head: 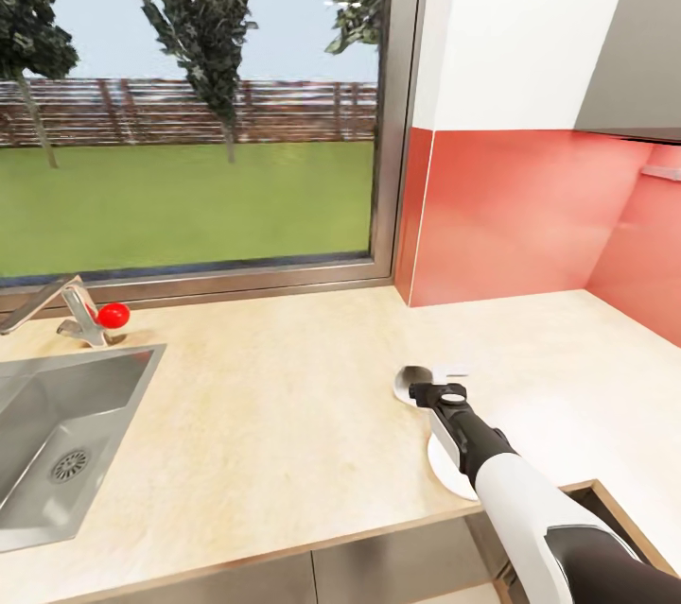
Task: Set up a coffee station on the kitchen countertop: keep the coffee maker on the countertop, move the bottle of coffee from the kitchen shelf to the counter next to the coffee maker, place a paper coffee filter on top of the coffee maker, put the saucer next to the coffee maker with the coffee cup on the saucer, and place the electric kettle next to the coffee maker.
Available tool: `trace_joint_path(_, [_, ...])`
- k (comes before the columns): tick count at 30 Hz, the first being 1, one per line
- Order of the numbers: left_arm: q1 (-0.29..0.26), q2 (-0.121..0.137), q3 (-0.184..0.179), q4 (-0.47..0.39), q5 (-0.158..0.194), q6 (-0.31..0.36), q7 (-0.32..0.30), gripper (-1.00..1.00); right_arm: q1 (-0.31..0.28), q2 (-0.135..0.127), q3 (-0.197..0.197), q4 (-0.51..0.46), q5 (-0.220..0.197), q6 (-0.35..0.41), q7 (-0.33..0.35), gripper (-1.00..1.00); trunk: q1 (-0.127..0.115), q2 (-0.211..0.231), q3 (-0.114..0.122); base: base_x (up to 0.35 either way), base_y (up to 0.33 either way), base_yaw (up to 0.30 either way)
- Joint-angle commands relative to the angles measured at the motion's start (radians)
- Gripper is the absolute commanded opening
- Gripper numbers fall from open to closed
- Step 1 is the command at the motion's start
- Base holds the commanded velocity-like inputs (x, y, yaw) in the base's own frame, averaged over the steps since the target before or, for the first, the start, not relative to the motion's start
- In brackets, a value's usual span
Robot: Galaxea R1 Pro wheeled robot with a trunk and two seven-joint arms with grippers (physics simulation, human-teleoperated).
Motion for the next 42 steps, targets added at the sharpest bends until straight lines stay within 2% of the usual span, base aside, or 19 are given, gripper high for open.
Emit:
trace_joint_path(1, [0.000,0.000,0.004,-0.002,-0.002,0.005,0.002,1.00,0.000,0.000,0.000,-0.002,0.005,0.008,-0.003,1.00,0.001,-0.002,-0.002,0.037,0.000,0.000])
trace_joint_path(32, [0.001,-0.001,0.004,-0.002,-0.001,0.003,0.002,1.00,0.000,0.000,0.000,-0.002,0.005,0.008,-0.003,1.00,0.001,-0.002,-0.002,0.018,0.000,0.000])
trace_joint_path(33, [0.001,-0.001,0.004,-0.002,-0.001,0.003,0.002,1.00,0.000,0.000,0.000,-0.002,0.005,0.008,-0.003,-1.00,0.001,-0.002,-0.002,0.008,0.000,0.000])
trace_joint_path(42, [0.001,-0.001,0.004,-0.002,-0.001,0.003,0.002,1.00,0.000,0.000,0.001,-0.002,0.005,0.008,-0.003,-1.00,0.001,-0.002,-0.002,0.001,0.000,0.000])
